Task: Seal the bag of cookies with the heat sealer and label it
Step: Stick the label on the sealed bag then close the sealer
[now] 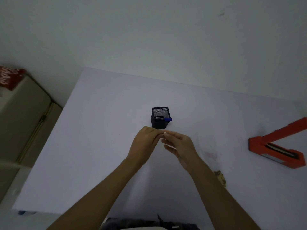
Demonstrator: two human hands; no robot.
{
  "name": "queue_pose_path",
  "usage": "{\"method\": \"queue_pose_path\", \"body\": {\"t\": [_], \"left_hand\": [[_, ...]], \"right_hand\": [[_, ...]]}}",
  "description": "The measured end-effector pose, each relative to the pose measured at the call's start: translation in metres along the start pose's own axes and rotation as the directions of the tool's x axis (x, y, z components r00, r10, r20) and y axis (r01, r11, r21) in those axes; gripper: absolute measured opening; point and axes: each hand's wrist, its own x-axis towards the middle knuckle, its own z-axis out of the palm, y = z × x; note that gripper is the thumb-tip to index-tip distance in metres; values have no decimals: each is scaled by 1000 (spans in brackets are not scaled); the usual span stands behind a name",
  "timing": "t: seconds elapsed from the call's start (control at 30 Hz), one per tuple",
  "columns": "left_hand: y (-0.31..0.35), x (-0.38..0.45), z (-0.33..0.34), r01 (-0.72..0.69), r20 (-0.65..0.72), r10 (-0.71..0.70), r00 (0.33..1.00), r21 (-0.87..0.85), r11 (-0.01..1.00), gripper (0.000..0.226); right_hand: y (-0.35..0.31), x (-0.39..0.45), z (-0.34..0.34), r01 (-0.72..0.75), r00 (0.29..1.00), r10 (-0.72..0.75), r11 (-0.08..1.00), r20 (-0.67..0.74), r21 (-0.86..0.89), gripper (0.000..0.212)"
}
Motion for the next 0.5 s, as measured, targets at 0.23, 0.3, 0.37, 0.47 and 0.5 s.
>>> {"method": "queue_pose_path", "body": {"t": [0.23, 0.3, 0.37, 0.47, 0.5], "left_hand": [[3, -16, -4, 76, 86, -73, 994, -33, 997, 23], [4, -15, -5, 95, 80, -93, 992, -31, 995, 20], [6, -15, -5, 109, 59, -107, 992, -36, 993, 17], [6, -17, -5, 109, 49, -108, 993, -15, 994, 16], [7, -18, -4, 106, 44, -106, 993, -5, 994, 15]], "right_hand": [[9, -12, 0, -6, 1000, 7, 999, 3, -39, 12], [10, -11, 1, -13, 1000, 13, 999, -7, -37, 13], [10, -11, 1, -23, 1000, 22, 999, -17, -36, 13], [11, -10, 3, -42, 999, 41, 999, -37, -31, 12], [11, -10, 4, -48, 998, 47, 998, -44, -32, 12]]}}
